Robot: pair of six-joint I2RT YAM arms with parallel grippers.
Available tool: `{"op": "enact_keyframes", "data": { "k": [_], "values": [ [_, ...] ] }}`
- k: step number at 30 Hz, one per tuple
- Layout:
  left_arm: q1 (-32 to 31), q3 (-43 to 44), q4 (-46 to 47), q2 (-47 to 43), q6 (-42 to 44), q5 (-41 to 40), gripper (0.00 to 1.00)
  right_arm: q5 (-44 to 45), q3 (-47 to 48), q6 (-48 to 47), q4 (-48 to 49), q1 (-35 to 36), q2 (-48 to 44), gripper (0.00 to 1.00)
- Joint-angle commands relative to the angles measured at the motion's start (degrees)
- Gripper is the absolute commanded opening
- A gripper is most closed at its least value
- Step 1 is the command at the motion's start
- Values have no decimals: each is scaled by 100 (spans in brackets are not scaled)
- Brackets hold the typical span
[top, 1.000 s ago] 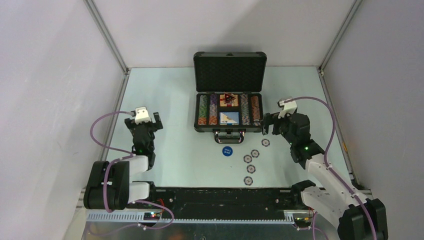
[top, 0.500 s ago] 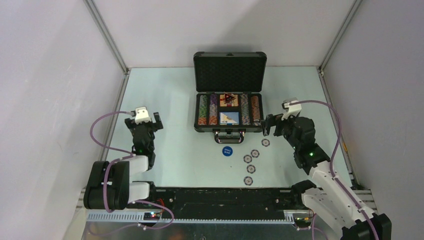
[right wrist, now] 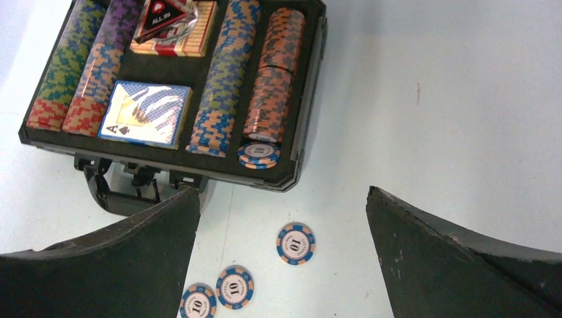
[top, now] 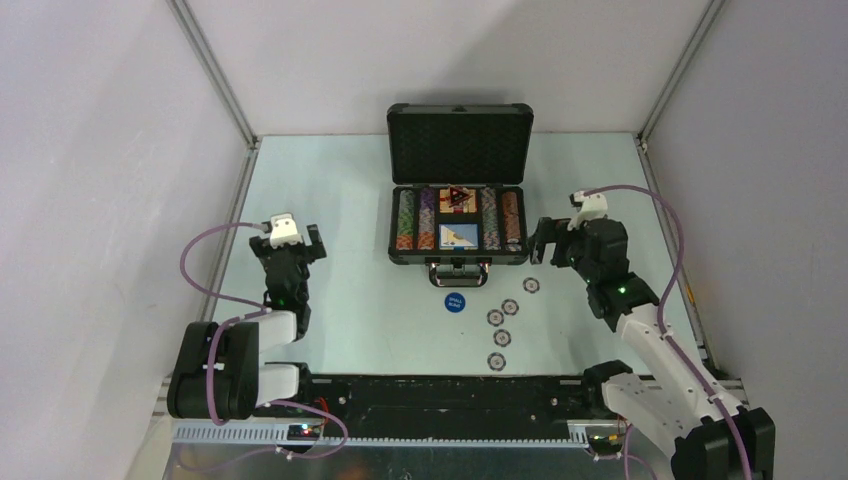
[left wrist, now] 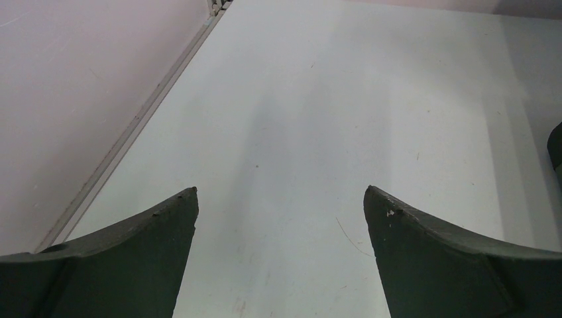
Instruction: Pack up texas hold em set
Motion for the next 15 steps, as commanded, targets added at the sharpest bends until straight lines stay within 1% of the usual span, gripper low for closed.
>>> {"op": "enact_keyframes", "data": {
  "k": [1, 2, 5, 6, 7, 8, 9, 11, 13, 14, 15],
  "values": [
    [56, 9, 314, -31, -51, -19, 100, -325, 324, -55, -15, -413, -196, 99],
    [56, 9, 319, -29, -51, -19, 100, -399, 330, -94, -90, -655, -297, 99],
    [56, 11, 321, -27, -53, -18, 100, -1002, 327, -229, -151, -1277, -508, 100],
    [56, 15, 321, -27, -54, -18, 100, -1129, 325, -251, -176, -1633, -534, 100],
    [56, 10, 321, -22, -53, -18, 100, -1384, 330, -305, -182, -1833, -548, 99],
    [56, 14, 321, -20, -51, -18, 100, -1701, 326, -329, -182, -2234, -540, 99],
    [56, 16, 321, -25, -51, -21, 100, -1869, 330, -384, -180, -2657, -504, 100],
    [56, 11, 321, -25, -56, -21, 100, -2385, 380, -470, -202, -3053, -363, 100],
    [56, 9, 316, -31, -52, -19, 100, -3006, 474, -587, -264, -3897, -124, 99],
    [56, 16, 315, -29, -51, -19, 100, -3460, 517, -633, -319, -4104, -21, 100],
    [56, 21, 317, -27, -51, -25, 100, -3694, 587, -711, -337, -4537, 191, 99]
  ]
}}
